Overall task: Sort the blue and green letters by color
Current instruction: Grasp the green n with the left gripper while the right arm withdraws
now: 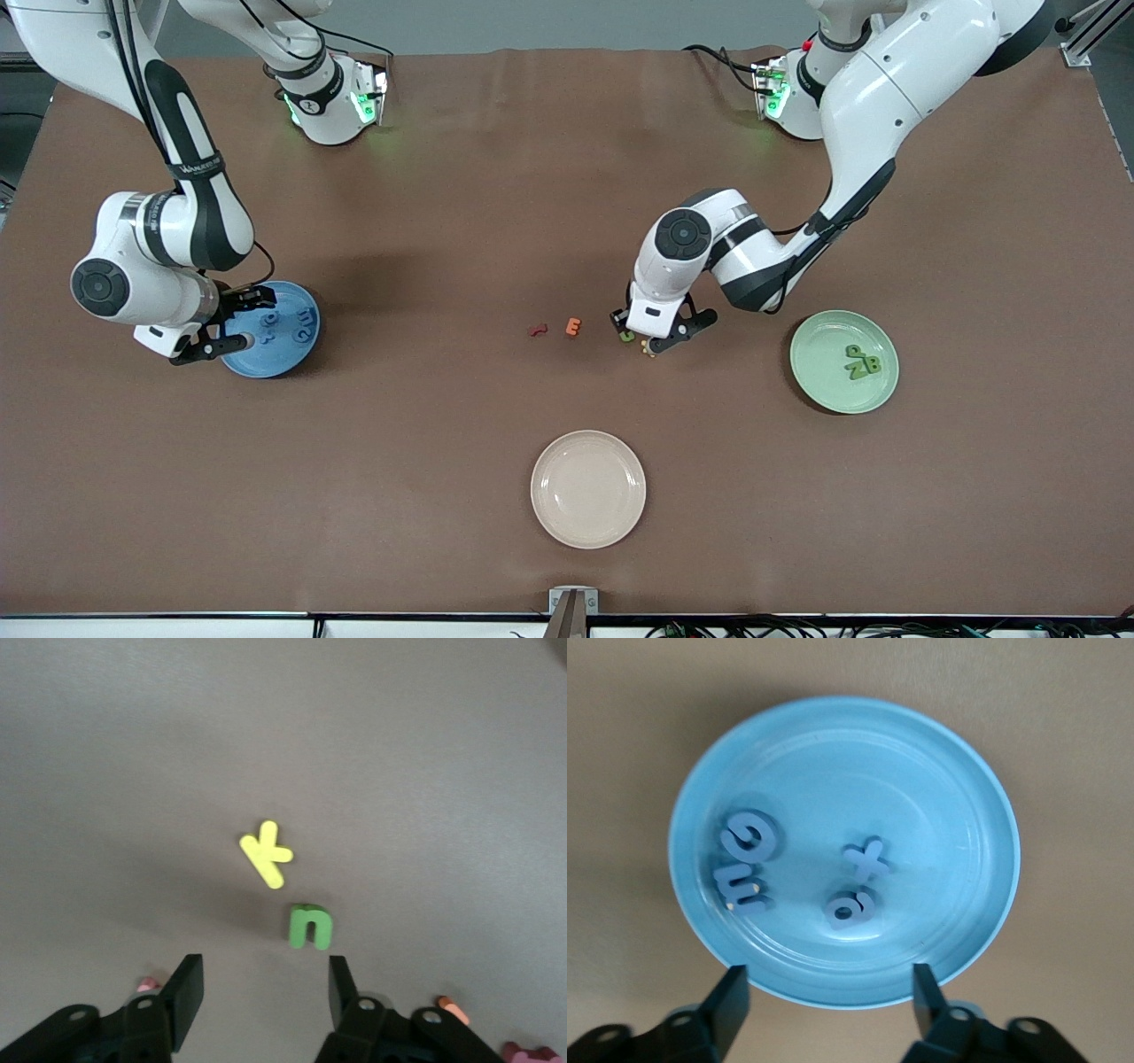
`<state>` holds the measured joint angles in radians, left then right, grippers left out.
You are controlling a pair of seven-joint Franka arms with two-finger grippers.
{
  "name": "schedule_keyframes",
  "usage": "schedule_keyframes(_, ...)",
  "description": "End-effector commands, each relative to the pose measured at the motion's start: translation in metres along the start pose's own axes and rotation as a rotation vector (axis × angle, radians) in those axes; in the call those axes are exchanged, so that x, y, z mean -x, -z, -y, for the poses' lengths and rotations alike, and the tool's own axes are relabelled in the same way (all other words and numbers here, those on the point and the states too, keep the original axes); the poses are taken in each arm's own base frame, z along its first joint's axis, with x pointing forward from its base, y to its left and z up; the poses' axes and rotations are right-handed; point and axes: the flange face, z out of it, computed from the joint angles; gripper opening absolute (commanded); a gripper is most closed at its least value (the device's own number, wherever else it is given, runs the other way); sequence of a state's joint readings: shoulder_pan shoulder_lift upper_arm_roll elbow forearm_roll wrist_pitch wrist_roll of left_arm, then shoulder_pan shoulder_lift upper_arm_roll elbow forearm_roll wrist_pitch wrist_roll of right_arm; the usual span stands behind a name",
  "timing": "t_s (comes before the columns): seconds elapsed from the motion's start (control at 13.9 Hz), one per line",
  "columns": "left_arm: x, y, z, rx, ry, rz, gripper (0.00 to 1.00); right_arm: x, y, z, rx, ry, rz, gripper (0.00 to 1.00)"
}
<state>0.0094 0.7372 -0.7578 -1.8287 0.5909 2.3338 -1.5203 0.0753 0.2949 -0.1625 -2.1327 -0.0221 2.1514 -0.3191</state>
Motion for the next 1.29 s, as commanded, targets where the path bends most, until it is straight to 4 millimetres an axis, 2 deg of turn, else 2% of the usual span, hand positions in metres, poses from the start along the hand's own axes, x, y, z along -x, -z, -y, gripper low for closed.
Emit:
schedule_keyframes(0.0, 0.001, -0.012, -0.017, -0.003, 0.016, -0.048, 0.63, -0.007, 0.034, 0.011, -0.024, -0.052, -0.022, 1.0)
schedule_keyframes(0.22, 0.003, -0.025, -0.025, -0.015, 0.025, -0.052, 0.62, -0.027, 0.093, 0.032, -0.018, -0.162, -0.019, 1.0)
schedule_keyframes(0.36, 0.001, -0.029, -0.027, -0.013, 0.025, -0.05, 0.62, -0.033, 0.146, 0.035, -0.013, -0.176, -0.018, 1.0)
schedule_keyframes(0.65, -0.007, -0.039, -0.022, -0.015, 0.037, -0.05, 0.57, -0.028, 0.234, 0.018, 0.026, -0.186, -0.093, 1.0)
schedule_keyframes(0.86, -0.007, -0.044, -0.021, -0.019, 0.035, -0.045, 0.54, -0.011, 0.292, 0.001, 0.043, -0.223, -0.132, 1.0)
schedule_keyframes(1.01, -0.007, -0.044, -0.021, -0.019, 0.035, -0.045, 0.4, -0.006, 0.299, -0.004, 0.036, -0.237, -0.125, 1.0)
schedule_keyframes(1.22, -0.006, -0.043, -0.021, -0.018, 0.057, -0.045, 0.0, -0.003, 0.303, -0.011, 0.016, -0.249, -0.138, 1.0)
